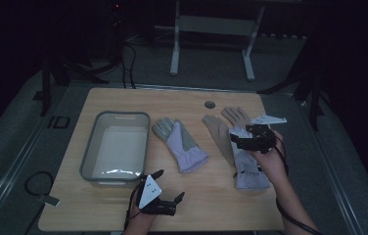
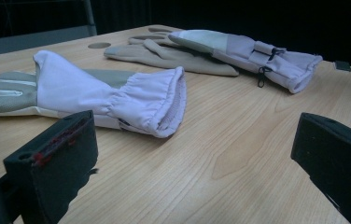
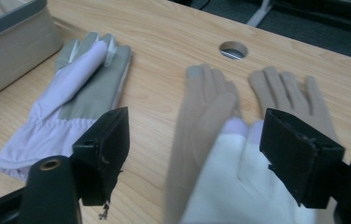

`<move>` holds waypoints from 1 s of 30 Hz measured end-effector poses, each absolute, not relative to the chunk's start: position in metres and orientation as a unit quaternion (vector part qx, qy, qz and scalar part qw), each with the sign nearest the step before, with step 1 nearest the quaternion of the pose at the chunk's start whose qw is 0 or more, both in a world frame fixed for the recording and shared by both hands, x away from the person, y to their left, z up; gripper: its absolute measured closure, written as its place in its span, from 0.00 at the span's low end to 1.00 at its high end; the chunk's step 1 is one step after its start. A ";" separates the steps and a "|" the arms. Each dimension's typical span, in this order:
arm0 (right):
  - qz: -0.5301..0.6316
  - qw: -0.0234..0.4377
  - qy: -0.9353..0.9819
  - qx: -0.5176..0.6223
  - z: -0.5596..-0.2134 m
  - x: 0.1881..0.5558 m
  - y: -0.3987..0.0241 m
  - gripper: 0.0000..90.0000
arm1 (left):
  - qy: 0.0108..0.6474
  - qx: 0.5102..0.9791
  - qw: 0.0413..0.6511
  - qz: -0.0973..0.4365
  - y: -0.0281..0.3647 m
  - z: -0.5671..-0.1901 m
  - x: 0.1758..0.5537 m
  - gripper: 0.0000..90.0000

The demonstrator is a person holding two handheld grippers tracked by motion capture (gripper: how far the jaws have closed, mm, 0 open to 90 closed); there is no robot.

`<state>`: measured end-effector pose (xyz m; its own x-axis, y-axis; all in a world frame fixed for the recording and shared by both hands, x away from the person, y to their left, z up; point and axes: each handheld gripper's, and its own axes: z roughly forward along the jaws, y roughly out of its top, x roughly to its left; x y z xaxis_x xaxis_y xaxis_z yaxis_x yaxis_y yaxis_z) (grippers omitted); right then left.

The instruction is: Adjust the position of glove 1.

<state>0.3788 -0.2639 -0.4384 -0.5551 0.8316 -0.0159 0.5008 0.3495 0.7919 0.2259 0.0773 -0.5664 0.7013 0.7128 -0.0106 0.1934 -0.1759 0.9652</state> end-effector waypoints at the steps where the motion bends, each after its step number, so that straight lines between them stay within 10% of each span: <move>1: 0.387 0.203 0.800 0.411 -0.440 0.382 -0.256 0.29 | 0.310 0.731 0.562 0.231 0.077 -0.566 0.226 0.01; 30: 0.338 0.141 0.873 0.322 -0.483 0.427 -0.139 0.57 | 0.308 0.729 0.570 0.222 0.079 -0.567 0.226 0.01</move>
<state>0.4266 -0.1394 -0.4831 -0.7522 0.6583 -0.0286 0.4670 0.5631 0.6818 0.2261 0.0792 -0.5666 0.7123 0.7014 -0.0278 0.1963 -0.1611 0.9672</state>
